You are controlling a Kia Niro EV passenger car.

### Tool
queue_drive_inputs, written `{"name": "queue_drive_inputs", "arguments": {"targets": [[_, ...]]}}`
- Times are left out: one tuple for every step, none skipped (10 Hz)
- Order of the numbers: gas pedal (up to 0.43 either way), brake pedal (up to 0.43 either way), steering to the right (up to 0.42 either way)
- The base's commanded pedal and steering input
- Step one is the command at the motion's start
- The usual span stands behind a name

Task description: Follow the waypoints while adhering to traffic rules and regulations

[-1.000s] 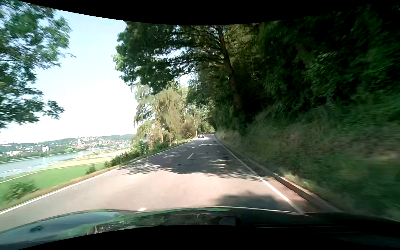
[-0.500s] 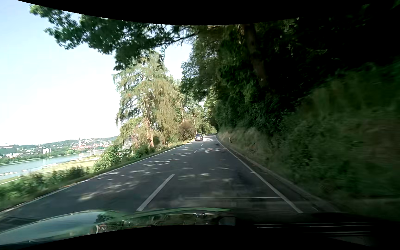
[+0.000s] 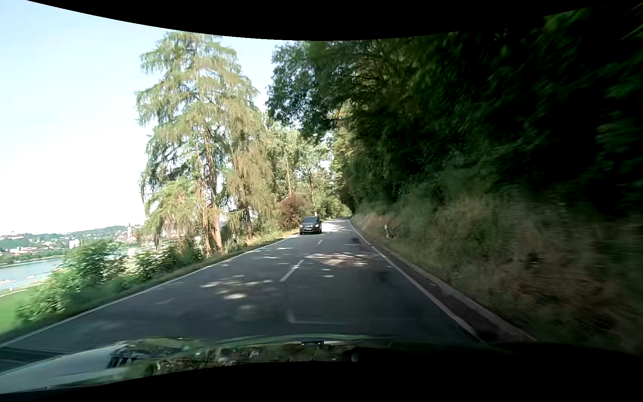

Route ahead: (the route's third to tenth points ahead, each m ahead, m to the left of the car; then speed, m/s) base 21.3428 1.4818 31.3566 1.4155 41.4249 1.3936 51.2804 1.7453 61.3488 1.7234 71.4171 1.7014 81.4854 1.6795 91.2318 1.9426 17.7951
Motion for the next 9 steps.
{"name": "queue_drive_inputs", "arguments": {"targets": [[0.209,0.0,-0.005],[0.209,0.0,-0.005],[0.209,0.0,-0.005],[0.209,0.0,-0.005],[0.209,0.0,-0.005],[0.209,0.0,-0.005],[0.22,0.0,-0.005],[0.228,0.0,-0.005],[0.228,0.0,-0.005]]}}
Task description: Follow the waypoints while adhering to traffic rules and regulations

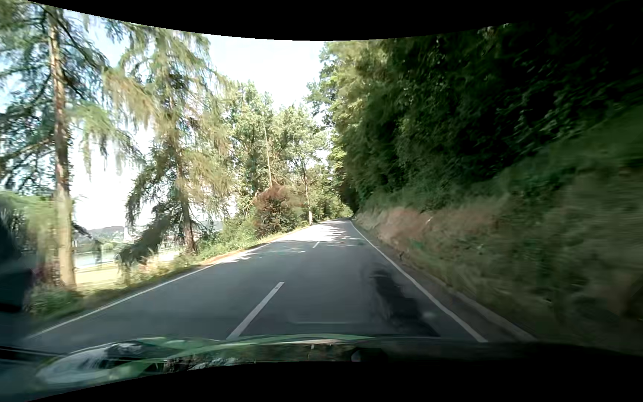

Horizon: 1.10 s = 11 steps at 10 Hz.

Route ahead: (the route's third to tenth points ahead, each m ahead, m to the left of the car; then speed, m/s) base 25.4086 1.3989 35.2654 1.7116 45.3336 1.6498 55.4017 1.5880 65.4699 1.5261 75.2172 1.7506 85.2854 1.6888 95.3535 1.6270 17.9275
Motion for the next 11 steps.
{"name": "queue_drive_inputs", "arguments": {"targets": [[0.24,0.0,-0.004],[0.24,0.0,-0.003],[0.24,0.0,-0.004],[0.24,0.0,-0.006],[0.24,0.0,-0.006],[0.24,0.0,-0.006],[0.24,0.0,-0.006],[0.24,0.0,-0.007],[0.248,0.0,-0.007],[0.248,0.0,-0.007],[0.248,0.0,-0.007]]}}
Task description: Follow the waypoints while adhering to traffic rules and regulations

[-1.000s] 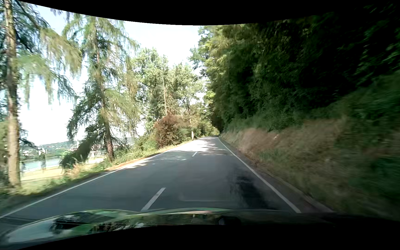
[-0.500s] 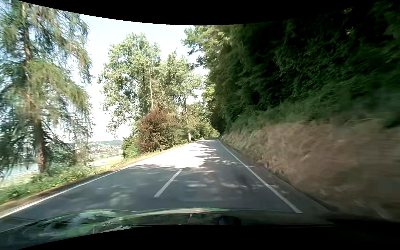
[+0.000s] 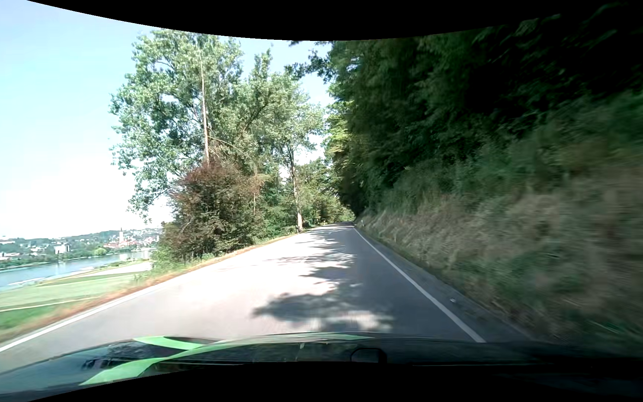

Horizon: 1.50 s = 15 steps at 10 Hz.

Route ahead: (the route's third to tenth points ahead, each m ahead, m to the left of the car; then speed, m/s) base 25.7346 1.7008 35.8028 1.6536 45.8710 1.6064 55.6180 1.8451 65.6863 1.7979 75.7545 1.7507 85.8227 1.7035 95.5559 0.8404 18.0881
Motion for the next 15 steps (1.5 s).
{"name": "queue_drive_inputs", "arguments": {"targets": [[0.22,0.0,-0.006],[0.197,0.0,-0.006],[0.197,0.0,-0.006],[0.209,0.0,-0.006],[0.22,0.0,-0.006],[0.22,0.0,-0.006],[0.228,0.0,-0.006],[0.228,0.0,-0.006],[0.24,0.0,-0.006],[0.248,0.0,-0.006],[0.248,0.0,-0.006],[0.248,0.0,-0.006],[0.248,0.0,-0.005],[0.248,0.0,0.0],[0.228,0.0,0.005]]}}
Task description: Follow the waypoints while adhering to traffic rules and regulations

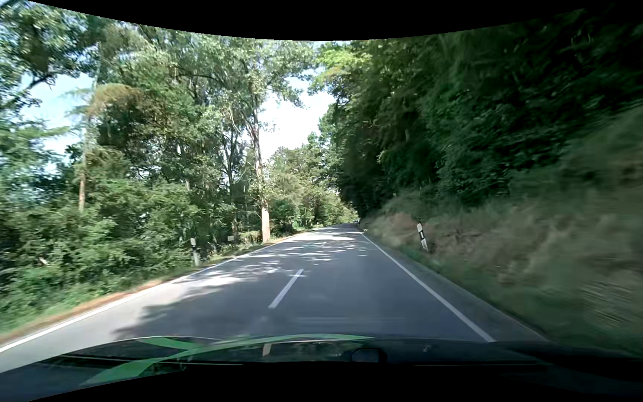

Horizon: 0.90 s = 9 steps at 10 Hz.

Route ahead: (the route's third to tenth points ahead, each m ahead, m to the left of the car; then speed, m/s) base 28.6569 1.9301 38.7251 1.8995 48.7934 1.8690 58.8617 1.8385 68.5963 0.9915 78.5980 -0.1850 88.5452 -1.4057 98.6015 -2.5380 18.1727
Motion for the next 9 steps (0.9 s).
{"name": "queue_drive_inputs", "arguments": {"targets": [[0.197,0.0,0.006],[0.177,0.0,0.002],[0.177,0.0,0.001],[0.177,0.0,0.001],[0.177,0.0,0.001],[0.197,0.0,-0.001],[0.22,0.0,-0.001],[0.228,0.0,-0.002],[0.24,0.0,-0.002]]}}
